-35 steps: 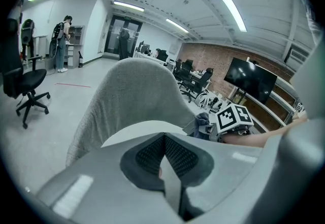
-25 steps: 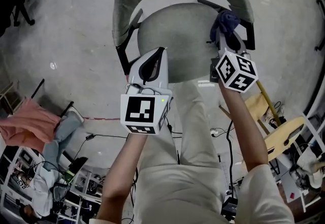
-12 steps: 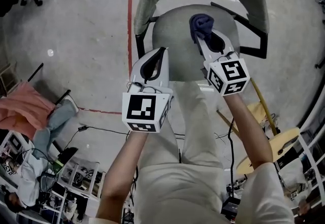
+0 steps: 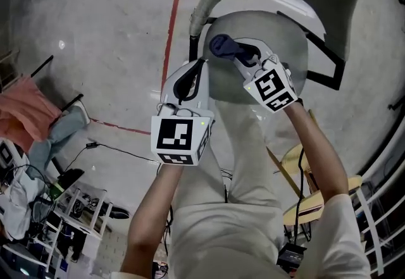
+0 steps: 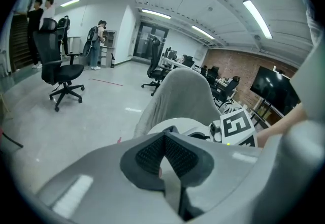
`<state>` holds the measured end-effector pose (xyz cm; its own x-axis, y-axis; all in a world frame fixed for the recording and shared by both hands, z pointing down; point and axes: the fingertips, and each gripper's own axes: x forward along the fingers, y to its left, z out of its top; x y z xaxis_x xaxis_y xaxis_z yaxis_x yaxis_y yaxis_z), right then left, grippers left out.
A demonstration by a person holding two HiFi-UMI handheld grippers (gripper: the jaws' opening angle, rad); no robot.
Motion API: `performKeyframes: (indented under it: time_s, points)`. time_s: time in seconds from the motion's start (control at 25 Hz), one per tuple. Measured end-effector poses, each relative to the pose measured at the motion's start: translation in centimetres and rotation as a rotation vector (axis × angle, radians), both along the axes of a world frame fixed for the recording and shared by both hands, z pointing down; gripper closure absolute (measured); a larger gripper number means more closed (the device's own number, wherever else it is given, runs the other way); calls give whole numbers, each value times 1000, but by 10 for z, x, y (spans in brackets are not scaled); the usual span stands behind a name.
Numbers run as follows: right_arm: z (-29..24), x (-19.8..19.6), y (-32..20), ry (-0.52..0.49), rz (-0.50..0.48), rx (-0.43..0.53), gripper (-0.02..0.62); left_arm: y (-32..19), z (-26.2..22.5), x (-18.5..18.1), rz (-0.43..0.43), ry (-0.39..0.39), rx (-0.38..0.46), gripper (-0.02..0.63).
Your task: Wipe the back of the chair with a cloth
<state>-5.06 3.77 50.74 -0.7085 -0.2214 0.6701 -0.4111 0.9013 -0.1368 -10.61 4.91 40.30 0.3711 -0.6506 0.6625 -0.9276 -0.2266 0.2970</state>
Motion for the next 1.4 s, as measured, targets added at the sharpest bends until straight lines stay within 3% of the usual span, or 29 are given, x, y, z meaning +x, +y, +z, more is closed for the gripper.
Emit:
performKeyframes:
  time_s: [0.28,0.48,0.8,1.16,1.4]
  points:
    - [31,-15,-5,45,-174,44,512,2,11,-7,-53,-16,-15,604]
    - [50,-25,-19,39,-214,43,512,2,19,1,-63,-22,-28,604]
    - [55,-41,-47,-23,-75,-10,512,-6,24,12,-56,-26,-43,604]
    - [56,-40,-59,-35,11,-79,512,-18,15,23,-50,-8,-20,604]
    - [56,-22,-90,-49,161,-98,512,-15,17,26,-36,-14,-27,604]
